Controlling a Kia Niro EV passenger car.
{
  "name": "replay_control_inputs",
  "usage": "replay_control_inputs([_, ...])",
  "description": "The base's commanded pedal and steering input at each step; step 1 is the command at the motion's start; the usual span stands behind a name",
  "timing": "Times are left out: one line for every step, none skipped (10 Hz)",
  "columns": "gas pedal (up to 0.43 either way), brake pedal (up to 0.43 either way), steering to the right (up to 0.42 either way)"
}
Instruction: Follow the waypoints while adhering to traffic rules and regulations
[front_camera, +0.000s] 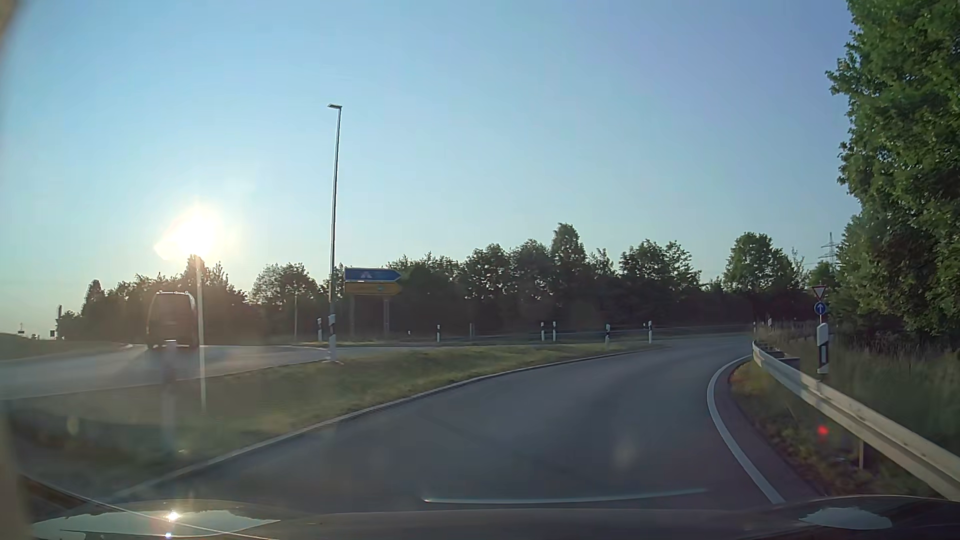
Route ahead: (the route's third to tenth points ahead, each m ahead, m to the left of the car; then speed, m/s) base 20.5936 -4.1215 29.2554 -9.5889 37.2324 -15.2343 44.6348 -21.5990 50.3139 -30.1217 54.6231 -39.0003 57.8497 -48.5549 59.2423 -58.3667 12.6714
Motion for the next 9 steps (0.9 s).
replay_control_inputs([0.209,0.018,0.113])
replay_control_inputs([0.209,0.018,0.114])
replay_control_inputs([0.209,0.018,0.116])
replay_control_inputs([0.220,0.018,0.117])
replay_control_inputs([0.228,0.018,0.117])
replay_control_inputs([0.228,0.018,0.118])
replay_control_inputs([0.240,0.018,0.118])
replay_control_inputs([0.240,0.018,0.118])
replay_control_inputs([0.240,0.012,0.118])
